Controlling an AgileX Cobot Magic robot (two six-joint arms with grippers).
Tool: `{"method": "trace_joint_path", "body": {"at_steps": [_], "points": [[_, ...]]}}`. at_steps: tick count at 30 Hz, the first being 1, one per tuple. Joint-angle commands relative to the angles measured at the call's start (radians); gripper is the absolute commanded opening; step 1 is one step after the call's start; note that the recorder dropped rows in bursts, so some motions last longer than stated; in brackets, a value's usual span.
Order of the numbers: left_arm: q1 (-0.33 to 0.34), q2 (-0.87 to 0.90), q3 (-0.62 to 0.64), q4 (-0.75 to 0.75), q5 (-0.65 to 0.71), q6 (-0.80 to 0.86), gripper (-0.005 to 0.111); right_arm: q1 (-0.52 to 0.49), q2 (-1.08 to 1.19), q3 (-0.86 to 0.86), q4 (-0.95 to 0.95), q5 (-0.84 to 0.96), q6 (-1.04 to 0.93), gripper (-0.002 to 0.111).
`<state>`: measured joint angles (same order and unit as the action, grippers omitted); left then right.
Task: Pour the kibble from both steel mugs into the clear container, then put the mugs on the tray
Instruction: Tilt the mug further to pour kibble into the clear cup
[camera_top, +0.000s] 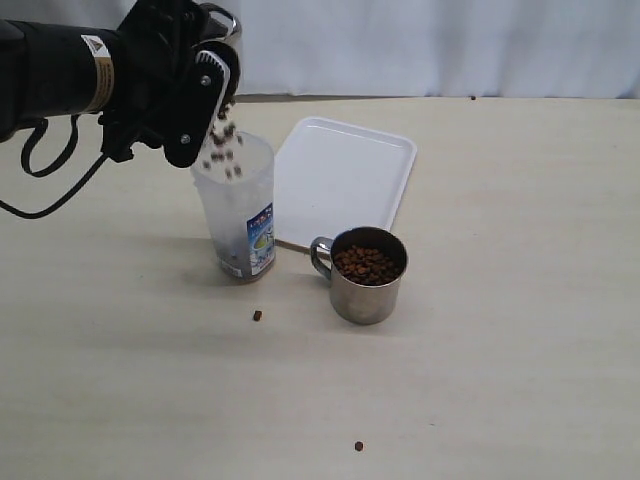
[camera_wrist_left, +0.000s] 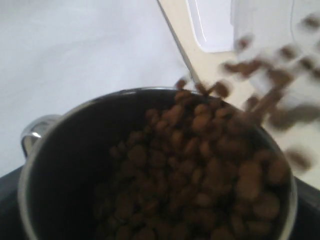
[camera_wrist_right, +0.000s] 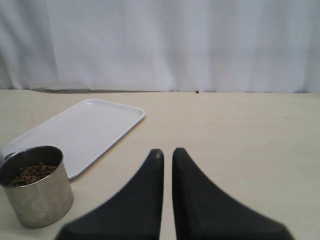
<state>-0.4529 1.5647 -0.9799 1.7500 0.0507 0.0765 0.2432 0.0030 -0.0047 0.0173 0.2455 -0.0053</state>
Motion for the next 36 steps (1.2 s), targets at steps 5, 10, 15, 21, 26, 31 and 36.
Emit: {"method": "trace_joint_path", "body": {"at_steps": [5,10,15,21,26,31,36], "points": [[-0.001,-0.003,-0.012,-0.006,-0.001,0.027,0.0,0.003,-0.003,0.005,0.001,-0.008,-0.007,0.005],[-0.001,-0.003,-0.012,-0.006,-0.001,0.06,0.0,0.003,-0.003,0.005,0.001,-0.008,-0.007,0.005],[-0.001,-0.003,-0.012,-0.006,-0.005,0.084,0.0,0.003,-0.003,0.005,0.001,-0.008,-0.007,0.005],[-0.001,-0.003,-0.012,-0.006,-0.007,0.11,0.0,0.003,-0.003,0.005,0.001,-0.008,-0.007,0.005],[-0.001,-0.003,-0.012,-0.006,-0.009,0.139,0.0,0.003,-0.003,0.005,0.001,-0.008,-0.007,0.005],[-0.001,-0.003,-0.012,-0.006,-0.009,0.171,0.0,0.003,-0.003,0.005,0.001,-0.008,-0.007,0.005],[-0.001,-0.003,-0.012,-0.006,-0.009,0.218,0.0,0.003,-0.003,0.005,0.001,-0.008,-0.007,0.005]]}}
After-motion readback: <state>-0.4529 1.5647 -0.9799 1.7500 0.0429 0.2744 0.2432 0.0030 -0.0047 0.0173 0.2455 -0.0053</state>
